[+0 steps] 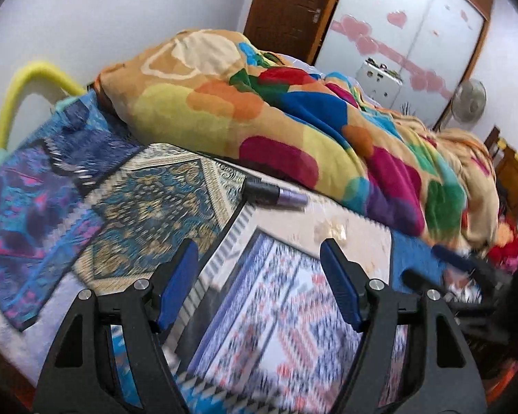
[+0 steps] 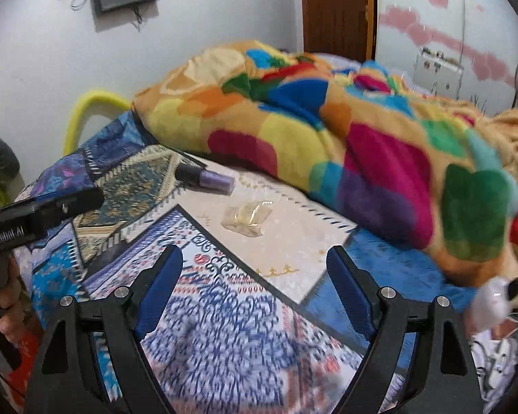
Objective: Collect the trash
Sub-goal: 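Raise both open grippers back toward the last items on the bed, then grasp the purple-capped spray bottle with the left gripper while the right grasps the plastic bag, then carry the spray bottle and plastic bag down to the white bin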
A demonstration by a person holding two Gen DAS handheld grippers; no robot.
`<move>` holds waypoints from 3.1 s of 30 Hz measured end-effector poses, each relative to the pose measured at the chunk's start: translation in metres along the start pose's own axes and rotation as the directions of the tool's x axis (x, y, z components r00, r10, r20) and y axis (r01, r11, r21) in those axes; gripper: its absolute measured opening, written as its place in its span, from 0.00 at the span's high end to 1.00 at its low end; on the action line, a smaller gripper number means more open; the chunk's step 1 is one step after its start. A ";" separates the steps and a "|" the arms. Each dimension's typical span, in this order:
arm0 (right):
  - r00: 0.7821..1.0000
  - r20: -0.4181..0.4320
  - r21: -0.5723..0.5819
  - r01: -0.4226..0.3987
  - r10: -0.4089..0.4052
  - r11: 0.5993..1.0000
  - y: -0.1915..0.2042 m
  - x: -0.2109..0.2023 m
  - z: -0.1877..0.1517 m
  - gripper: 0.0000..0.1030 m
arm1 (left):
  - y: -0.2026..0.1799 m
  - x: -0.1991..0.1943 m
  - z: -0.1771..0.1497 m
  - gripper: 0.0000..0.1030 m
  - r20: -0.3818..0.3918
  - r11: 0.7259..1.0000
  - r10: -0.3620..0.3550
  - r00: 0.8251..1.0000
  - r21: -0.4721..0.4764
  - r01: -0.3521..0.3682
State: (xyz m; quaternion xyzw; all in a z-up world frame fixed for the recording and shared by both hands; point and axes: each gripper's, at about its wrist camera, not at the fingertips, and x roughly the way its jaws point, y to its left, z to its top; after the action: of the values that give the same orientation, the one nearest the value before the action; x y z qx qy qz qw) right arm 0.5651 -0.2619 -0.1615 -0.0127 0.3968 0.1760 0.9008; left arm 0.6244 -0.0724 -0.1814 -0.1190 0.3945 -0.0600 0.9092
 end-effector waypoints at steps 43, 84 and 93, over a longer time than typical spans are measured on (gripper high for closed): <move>0.996 -0.081 -0.062 -0.026 0.021 0.998 0.008 0.027 0.004 0.87 | -0.029 0.060 0.031 0.57 -0.099 0.984 -0.047 0.994 0.165 0.063; 0.998 -0.061 0.008 -0.013 0.013 1.000 0.000 -0.054 -0.009 0.87 | -0.075 -0.033 -0.036 0.75 -0.111 0.941 0.018 0.994 0.337 0.021; 0.998 -0.008 -0.019 -0.068 0.068 0.998 0.049 -0.111 -0.018 0.87 | -0.046 -0.135 -0.061 0.75 -0.022 0.957 0.028 0.999 0.290 -0.020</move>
State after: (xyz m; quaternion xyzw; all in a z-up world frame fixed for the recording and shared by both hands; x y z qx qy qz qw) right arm 0.4676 -0.2531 -0.0882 -0.0083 0.3986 0.2102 0.8926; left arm 0.4870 -0.0999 -0.1141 0.0210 0.3943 -0.1076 0.9124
